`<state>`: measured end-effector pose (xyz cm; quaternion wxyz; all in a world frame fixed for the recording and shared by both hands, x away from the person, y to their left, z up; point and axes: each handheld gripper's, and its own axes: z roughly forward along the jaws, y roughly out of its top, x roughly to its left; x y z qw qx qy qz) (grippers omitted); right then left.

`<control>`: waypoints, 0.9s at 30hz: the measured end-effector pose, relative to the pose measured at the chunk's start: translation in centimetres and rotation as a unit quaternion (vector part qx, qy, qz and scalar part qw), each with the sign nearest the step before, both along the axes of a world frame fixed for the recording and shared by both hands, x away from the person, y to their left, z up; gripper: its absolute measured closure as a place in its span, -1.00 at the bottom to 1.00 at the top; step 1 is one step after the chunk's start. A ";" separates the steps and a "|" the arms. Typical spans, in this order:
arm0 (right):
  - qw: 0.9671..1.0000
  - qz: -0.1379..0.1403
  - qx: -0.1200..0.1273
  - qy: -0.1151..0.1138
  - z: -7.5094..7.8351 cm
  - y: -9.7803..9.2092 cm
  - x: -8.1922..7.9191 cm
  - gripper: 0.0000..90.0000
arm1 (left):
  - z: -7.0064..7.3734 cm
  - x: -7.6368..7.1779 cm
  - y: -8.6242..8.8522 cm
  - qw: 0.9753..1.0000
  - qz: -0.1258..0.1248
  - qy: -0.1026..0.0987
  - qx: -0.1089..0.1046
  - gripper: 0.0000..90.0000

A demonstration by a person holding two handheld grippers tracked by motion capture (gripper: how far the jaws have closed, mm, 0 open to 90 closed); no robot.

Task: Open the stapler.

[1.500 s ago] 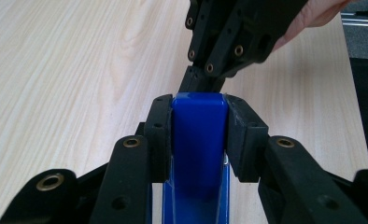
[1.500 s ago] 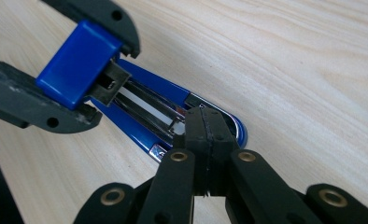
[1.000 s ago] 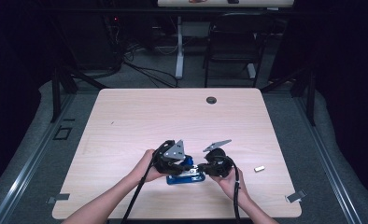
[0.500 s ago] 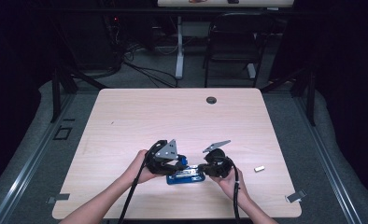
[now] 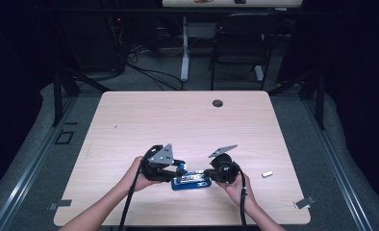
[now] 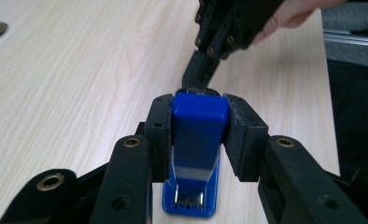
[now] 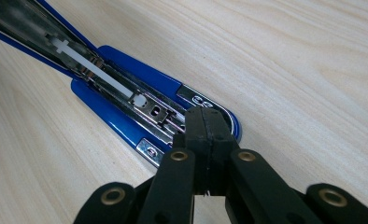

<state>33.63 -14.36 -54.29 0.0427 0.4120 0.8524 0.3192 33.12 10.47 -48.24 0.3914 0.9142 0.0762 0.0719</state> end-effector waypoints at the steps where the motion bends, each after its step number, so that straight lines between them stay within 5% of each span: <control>1: 1.000 0.002 -0.003 0.000 0.0 0.0 0.0 1.00 | 0.0 0.0 0.2 1.000 0.001 0.000 0.000 0.46; 18: 1.000 -0.007 0.003 -0.007 -0.1 0.1 -0.1 1.00 | -0.9 -0.7 4.1 0.999 0.021 0.012 -0.022 0.46; 27: 1.000 -0.003 -0.002 -0.002 0.0 0.0 0.0 1.00 | -1.2 -0.6 4.6 0.999 0.020 0.014 -0.033 0.46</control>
